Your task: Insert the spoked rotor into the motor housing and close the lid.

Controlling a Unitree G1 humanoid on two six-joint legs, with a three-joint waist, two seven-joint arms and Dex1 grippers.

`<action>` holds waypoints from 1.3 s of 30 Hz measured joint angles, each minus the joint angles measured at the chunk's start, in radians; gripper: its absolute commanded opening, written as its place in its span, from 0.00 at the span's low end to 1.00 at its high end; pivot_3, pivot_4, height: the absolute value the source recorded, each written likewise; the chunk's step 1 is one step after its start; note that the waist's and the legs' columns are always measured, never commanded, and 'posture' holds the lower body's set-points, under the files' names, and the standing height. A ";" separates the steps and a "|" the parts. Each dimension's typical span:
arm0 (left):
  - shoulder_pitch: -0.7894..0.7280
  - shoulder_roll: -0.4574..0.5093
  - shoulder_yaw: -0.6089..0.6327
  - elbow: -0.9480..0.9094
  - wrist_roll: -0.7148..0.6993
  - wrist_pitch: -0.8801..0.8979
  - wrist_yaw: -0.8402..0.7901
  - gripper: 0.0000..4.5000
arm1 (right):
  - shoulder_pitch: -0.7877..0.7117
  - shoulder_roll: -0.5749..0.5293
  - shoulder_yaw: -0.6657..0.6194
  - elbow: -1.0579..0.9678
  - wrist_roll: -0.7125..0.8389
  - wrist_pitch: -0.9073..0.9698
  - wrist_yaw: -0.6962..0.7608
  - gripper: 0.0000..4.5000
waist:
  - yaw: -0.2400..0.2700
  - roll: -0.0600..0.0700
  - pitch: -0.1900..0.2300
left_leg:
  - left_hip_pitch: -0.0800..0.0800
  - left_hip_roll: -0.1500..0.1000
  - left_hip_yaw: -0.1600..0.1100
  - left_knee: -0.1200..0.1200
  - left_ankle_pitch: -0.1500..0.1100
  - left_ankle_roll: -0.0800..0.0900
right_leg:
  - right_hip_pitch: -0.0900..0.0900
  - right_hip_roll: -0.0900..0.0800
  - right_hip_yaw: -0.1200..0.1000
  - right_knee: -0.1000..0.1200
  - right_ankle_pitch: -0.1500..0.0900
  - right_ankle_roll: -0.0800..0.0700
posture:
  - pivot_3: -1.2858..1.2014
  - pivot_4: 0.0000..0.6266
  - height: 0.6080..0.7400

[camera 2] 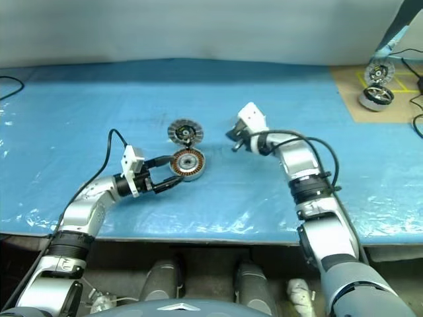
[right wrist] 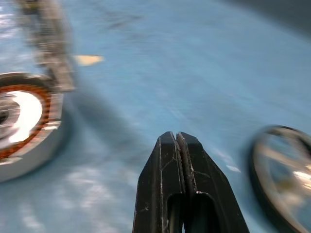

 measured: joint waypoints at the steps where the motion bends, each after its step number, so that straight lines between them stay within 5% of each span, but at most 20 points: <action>1: 0.000 -0.003 0.000 0.000 0.000 -0.001 0.000 1.00 | -0.033 -0.005 -0.020 0.056 -0.016 -0.018 -0.056 0.01 | -0.001 0.000 0.000 | 0.000 0.000 0.000 0.000 0.000 0.000 | 0.000 0.000 0.000 0.000 0.000 0.000 | 0.52 0.24 1.00; 3: 0.000 -0.008 0.000 0.001 0.000 -0.006 0.000 1.00 | -0.088 -0.007 -0.051 0.145 -0.033 -0.054 -0.139 0.01 | -0.001 0.000 0.000 | 0.000 0.000 0.000 0.000 0.000 0.000 | 0.000 0.001 0.000 0.000 0.000 -0.001 | 0.52 0.24 1.00; 6: -0.003 -0.015 0.000 0.005 0.001 -0.013 -0.001 1.00 | -0.172 0.020 -0.076 0.305 -0.055 -0.106 -0.254 0.14 | -0.001 0.000 0.000 | 0.000 0.000 0.000 0.000 0.000 0.000 | 0.000 0.000 0.000 0.001 0.000 -0.001 | 0.52 0.24 1.00; 12: -0.006 -0.021 -0.001 0.021 0.001 -0.032 -0.001 1.00 | -0.245 0.067 -0.078 0.546 -0.079 -0.175 -0.308 0.59 | 0.003 0.000 0.000 | -0.002 0.001 0.001 0.000 0.001 0.002 | -0.001 0.000 -0.001 0.001 0.000 -0.001 | 0.52 0.24 1.00; 29: 0.009 -0.021 0.000 0.021 0.001 -0.051 0.012 1.00 | -0.301 0.070 -0.040 0.639 -0.139 -0.281 -0.188 0.59 | 0.002 0.001 0.001 | -0.003 0.001 0.001 0.002 0.002 0.004 | -0.002 0.000 -0.001 0.003 -0.003 -0.005 | 0.52 0.24 1.00; 39: 0.009 -0.023 -0.004 0.021 0.005 -0.053 0.022 1.00 | -0.302 0.063 0.018 0.710 -0.230 -0.337 -0.235 0.59 | 0.002 0.001 0.001 | -0.002 0.001 0.001 0.003 0.001 0.002 | -0.003 0.000 -0.001 0.006 -0.003 -0.005 | 0.52 0.24 1.00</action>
